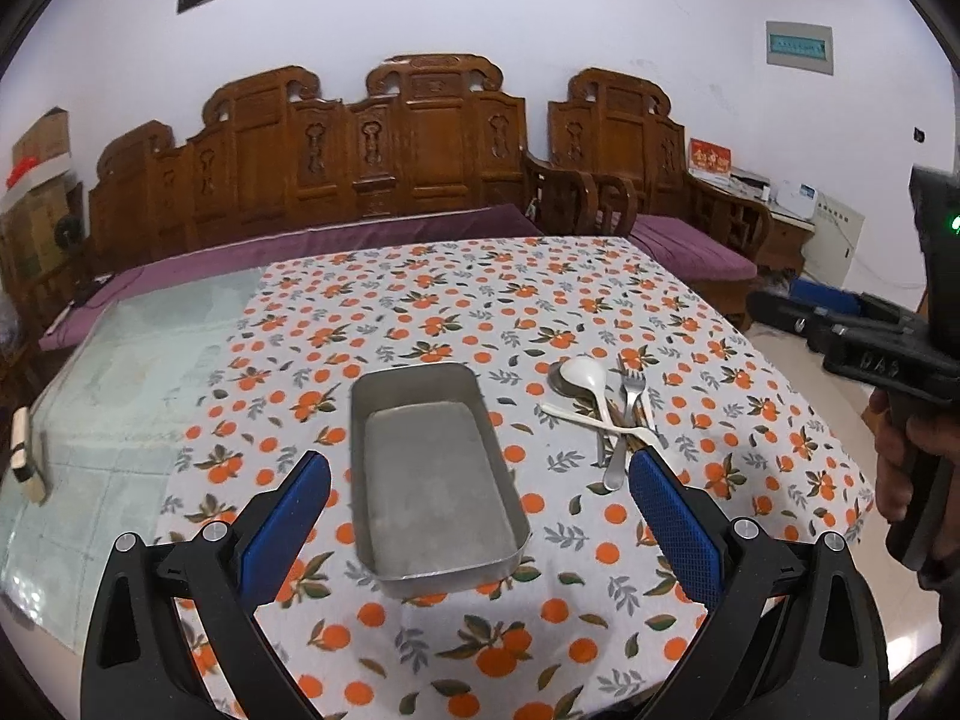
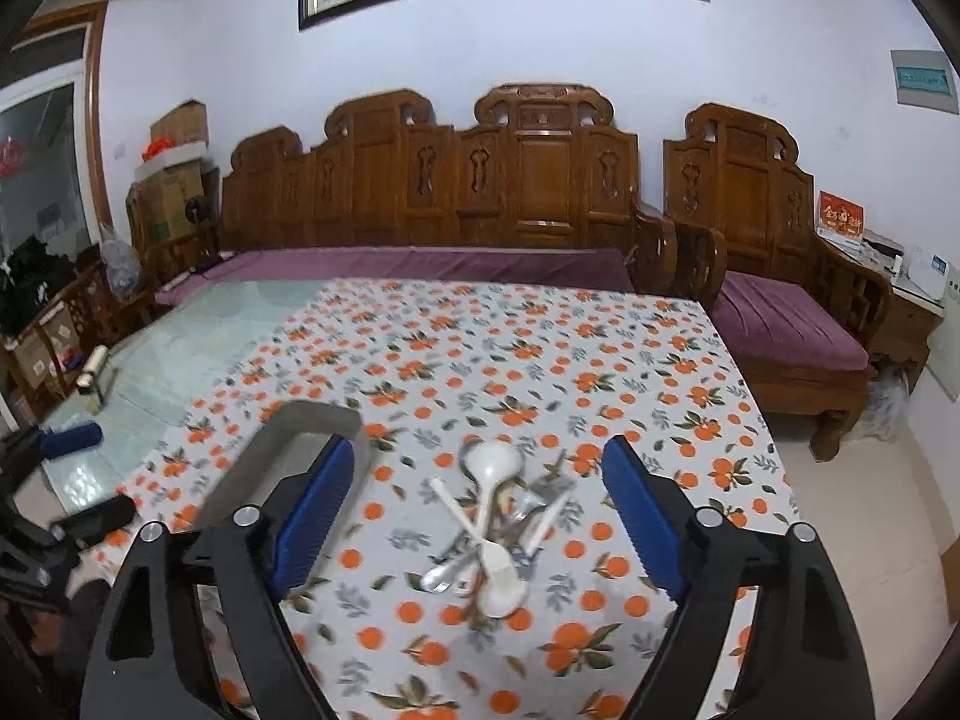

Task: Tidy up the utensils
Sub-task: 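Move both grippers toward the utensil pile beside the grey tray, then grasp a wooden chopstick from the utensil pile with the left gripper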

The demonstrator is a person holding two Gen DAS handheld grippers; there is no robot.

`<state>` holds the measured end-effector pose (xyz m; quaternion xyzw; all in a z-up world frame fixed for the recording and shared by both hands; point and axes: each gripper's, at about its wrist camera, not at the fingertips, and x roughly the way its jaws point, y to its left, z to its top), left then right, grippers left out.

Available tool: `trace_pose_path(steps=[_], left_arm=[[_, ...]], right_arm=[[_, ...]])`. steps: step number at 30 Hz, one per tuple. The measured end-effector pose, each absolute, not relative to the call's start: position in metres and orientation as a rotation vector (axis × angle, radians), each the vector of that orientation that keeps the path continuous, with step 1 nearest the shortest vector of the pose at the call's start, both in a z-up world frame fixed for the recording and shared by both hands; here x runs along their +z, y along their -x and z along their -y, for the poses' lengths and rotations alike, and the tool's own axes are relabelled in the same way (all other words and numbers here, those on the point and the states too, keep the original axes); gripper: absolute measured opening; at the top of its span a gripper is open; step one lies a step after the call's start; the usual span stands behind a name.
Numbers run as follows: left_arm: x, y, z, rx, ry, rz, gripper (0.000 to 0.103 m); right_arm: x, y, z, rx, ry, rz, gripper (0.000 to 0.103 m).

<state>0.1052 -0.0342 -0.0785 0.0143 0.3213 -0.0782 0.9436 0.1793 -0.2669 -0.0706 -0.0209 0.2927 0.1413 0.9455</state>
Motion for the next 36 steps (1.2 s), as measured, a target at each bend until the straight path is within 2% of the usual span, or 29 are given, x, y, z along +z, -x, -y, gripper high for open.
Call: trace_pose_path(steps=[10, 17, 24, 26, 31, 36], left_arm=[[-0.103, -0.144, 0.06, -0.218, -0.031, -0.732, 0.097], [-0.118, -0.162, 0.071, -0.239, -0.026, -0.753, 0.097], [-0.13, -0.171, 0.075, -0.237, -0.035, -0.779, 0.097], [-0.132, -0.171, 0.075, -0.236, -0.03, -0.786, 0.097], [-0.136, -0.167, 0.075, -0.231, -0.015, -0.796, 0.096], [-0.139, -0.165, 0.076, -0.233, 0.007, -0.806, 0.096]], right_arm=[[-0.141, -0.206, 0.282, 0.339, 0.047, -0.749, 0.053], [-0.184, -0.228, 0.264, 0.412, 0.085, -0.825, 0.039], [-0.221, -0.251, 0.237, 0.435, 0.206, -0.908, 0.029], [-0.226, -0.255, 0.235, 0.421, 0.241, -0.923, 0.021], [-0.225, -0.257, 0.237, 0.43, 0.266, -0.917, 0.009], [-0.217, -0.259, 0.248, 0.435, 0.221, -0.912, 0.003]])
